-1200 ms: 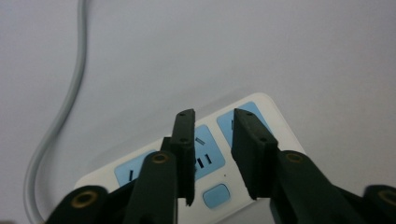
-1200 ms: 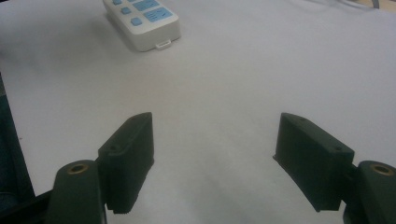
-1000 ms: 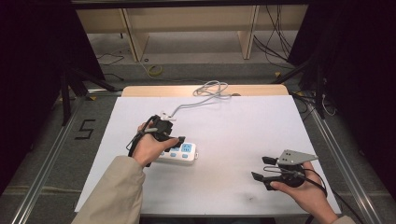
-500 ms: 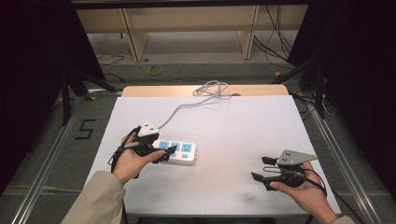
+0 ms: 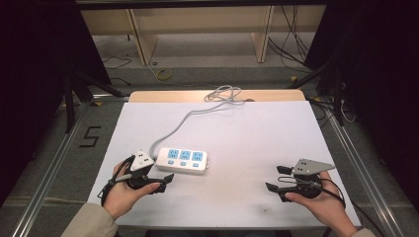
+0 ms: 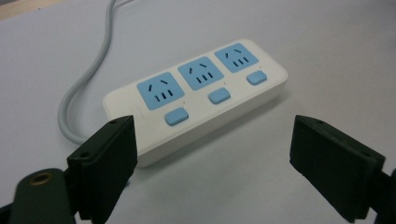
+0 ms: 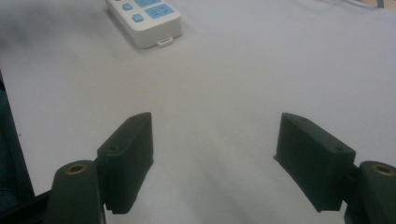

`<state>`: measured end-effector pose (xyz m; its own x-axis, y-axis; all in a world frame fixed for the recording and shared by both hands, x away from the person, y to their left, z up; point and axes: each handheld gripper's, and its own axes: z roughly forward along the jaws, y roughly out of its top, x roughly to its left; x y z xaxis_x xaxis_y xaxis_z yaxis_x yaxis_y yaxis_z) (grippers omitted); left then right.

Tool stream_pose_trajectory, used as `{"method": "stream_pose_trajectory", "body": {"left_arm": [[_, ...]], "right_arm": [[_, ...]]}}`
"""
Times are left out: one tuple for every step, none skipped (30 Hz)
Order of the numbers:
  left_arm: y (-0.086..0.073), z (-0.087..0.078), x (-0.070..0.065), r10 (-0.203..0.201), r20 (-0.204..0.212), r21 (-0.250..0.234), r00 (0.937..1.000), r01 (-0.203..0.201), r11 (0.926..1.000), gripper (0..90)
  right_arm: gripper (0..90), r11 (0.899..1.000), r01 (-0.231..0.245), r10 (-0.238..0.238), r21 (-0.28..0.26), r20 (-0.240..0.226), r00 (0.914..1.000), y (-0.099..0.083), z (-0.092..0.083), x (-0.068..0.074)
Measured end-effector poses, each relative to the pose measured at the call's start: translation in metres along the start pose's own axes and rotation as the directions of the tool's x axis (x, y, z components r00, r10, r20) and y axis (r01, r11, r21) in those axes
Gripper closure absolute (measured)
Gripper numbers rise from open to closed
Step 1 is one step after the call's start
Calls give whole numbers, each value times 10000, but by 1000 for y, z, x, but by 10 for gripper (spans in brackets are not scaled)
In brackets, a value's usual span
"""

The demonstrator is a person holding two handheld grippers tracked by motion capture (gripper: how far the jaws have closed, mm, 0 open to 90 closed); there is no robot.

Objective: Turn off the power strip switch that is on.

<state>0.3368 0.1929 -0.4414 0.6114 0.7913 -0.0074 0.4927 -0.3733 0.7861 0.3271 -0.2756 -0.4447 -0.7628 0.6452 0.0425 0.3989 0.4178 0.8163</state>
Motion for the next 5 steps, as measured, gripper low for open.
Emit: {"method": "stream_pose_trajectory", "body": {"left_arm": [[-1, 0, -2, 75, 34, 86, 10000, -75, 9999, 145], [-3, 0, -3, 113, 59, 122, 9999, -114, 9999, 145], [-3, 0, -5, 179, 71, 154, 9998, -180, 9997, 145], [-4, 1, -6, 215, 92, 195, 9997, -217, 9996, 146], [-4, 2, -7, 274, 84, 246, 9996, -276, 9993, 145]], "right_arm": [[278, 10000, -21, 21, 11, 1, 10000, 0, 0, 0], [276, 10000, -22, 22, 9, -6, 10000, 0, 0, 0], [276, 10000, -18, 18, -3, 6, 10000, 0, 0, 0], [276, 10000, 7, -7, -17, 9, 10000, 0, 0, -1], [275, 10000, -20, 20, -7, 7, 10000, 0, 0, -1]]}}
